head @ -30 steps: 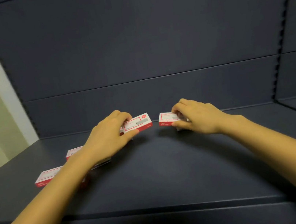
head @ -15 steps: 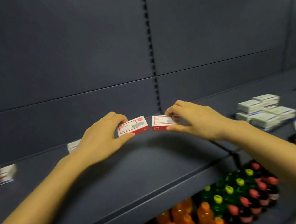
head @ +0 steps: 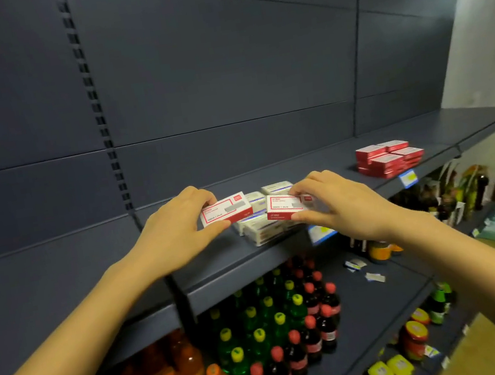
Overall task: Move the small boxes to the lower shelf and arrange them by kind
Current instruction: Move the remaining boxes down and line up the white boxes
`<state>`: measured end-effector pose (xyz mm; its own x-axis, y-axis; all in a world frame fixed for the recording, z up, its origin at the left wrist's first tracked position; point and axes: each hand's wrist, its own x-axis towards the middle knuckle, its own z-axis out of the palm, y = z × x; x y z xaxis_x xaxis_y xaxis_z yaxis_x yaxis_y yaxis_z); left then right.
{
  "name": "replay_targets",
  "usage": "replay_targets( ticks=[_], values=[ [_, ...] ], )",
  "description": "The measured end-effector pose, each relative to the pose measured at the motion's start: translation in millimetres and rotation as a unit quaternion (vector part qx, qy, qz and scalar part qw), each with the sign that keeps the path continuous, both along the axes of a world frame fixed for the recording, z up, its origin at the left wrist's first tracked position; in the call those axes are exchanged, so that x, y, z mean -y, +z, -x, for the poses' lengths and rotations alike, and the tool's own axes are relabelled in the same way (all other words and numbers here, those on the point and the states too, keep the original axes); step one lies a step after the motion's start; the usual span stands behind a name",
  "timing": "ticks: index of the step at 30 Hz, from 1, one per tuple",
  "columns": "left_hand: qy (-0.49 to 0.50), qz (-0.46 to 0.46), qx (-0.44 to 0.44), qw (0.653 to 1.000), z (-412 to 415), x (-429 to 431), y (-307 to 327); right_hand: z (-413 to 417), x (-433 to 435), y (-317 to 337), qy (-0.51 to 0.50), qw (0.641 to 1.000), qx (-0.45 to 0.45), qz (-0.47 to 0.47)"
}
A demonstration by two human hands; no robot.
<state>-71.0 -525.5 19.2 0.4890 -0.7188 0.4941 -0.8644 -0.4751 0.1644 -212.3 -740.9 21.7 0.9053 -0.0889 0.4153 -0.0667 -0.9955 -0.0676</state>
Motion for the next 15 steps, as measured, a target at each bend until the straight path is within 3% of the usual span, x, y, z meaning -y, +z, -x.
replay_targets(
  ticks=[15],
  values=[
    [-0.080,-0.035,0.016,0.996,65,242,3,98,211,-12,-0.118,0.993,0.006,0.026]
  ],
)
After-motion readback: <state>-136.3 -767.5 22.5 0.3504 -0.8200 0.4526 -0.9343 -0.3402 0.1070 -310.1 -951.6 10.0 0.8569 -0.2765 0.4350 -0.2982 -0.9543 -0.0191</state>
